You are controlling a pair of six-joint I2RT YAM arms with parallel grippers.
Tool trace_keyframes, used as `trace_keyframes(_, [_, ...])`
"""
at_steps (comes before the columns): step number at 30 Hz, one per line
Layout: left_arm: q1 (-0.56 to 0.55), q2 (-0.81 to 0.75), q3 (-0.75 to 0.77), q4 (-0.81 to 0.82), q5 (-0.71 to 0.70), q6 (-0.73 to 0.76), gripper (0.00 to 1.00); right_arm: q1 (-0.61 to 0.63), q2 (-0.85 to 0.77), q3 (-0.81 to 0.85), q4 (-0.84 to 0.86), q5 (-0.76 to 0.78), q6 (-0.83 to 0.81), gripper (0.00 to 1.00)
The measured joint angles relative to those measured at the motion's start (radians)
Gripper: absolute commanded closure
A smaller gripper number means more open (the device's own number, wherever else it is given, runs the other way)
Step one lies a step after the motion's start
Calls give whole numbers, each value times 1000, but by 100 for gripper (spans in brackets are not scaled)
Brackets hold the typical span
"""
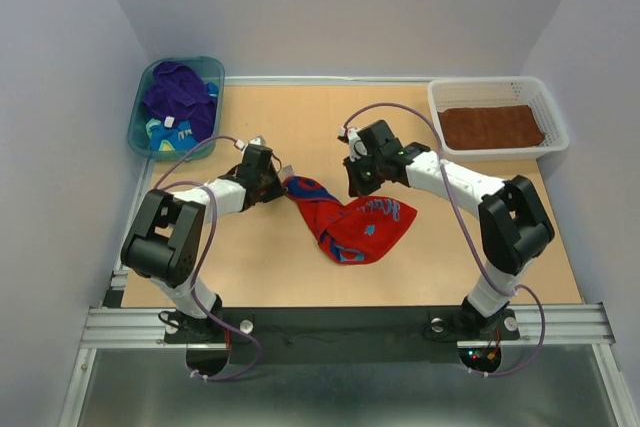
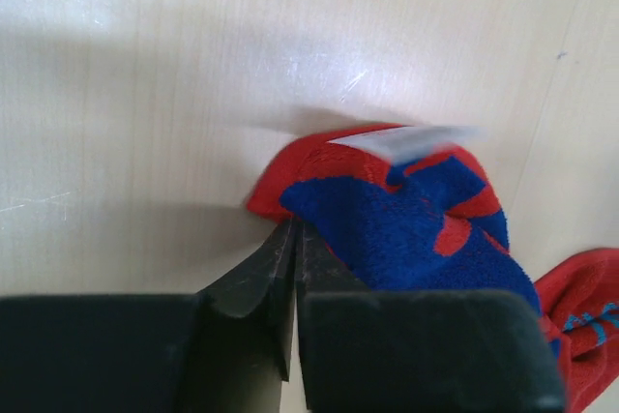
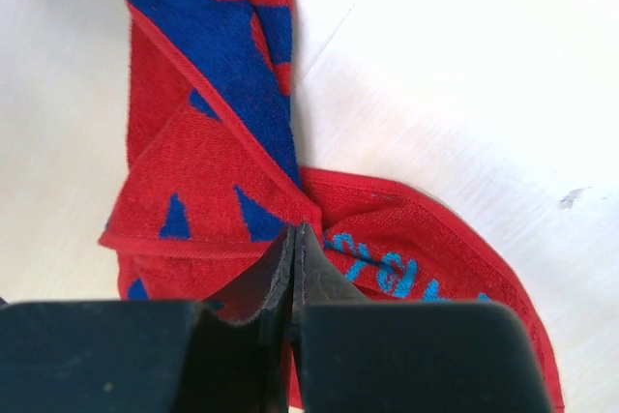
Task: Fold and stack the towels
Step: Flatten out the crumpled towel
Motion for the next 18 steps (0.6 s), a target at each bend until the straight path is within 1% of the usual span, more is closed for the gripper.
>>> trace_keyframes(1, [0,-14,-10,9,-1,-10,56,0,-13,0,0,1,0,86])
trace_keyframes(2, [0,-34,-25,20,-1,-26,42,0,-22,1,1,0,0,80])
trace_keyframes(3, [0,-59,-41,29,-2,-39,36,0,-25,1,1,0,-6,63])
trace_keyframes(4, [0,-74,-49,34,0,-37,32,0,-28,1,2,-3,-4,57])
trace_keyframes(5, [0,-92,-60,47,0,-53,29,0,-28,1,3,-5,-3,54])
trace_keyframes(6, [0,-101,-63,60,0,-61,26,0,-28,1,2,-8,-11,51])
trace_keyframes(7, [0,-103,-63,73,3,-66,26,0,-27,1,1,-11,-13,48])
trace_keyframes(11, [0,-95,-63,99,7,-79,26,0,-19,2,2,-39,-47,42])
trace_keyframes(18, [0,-85,-72,109,18,-86,25,0,90,4,8,-98,-177,41])
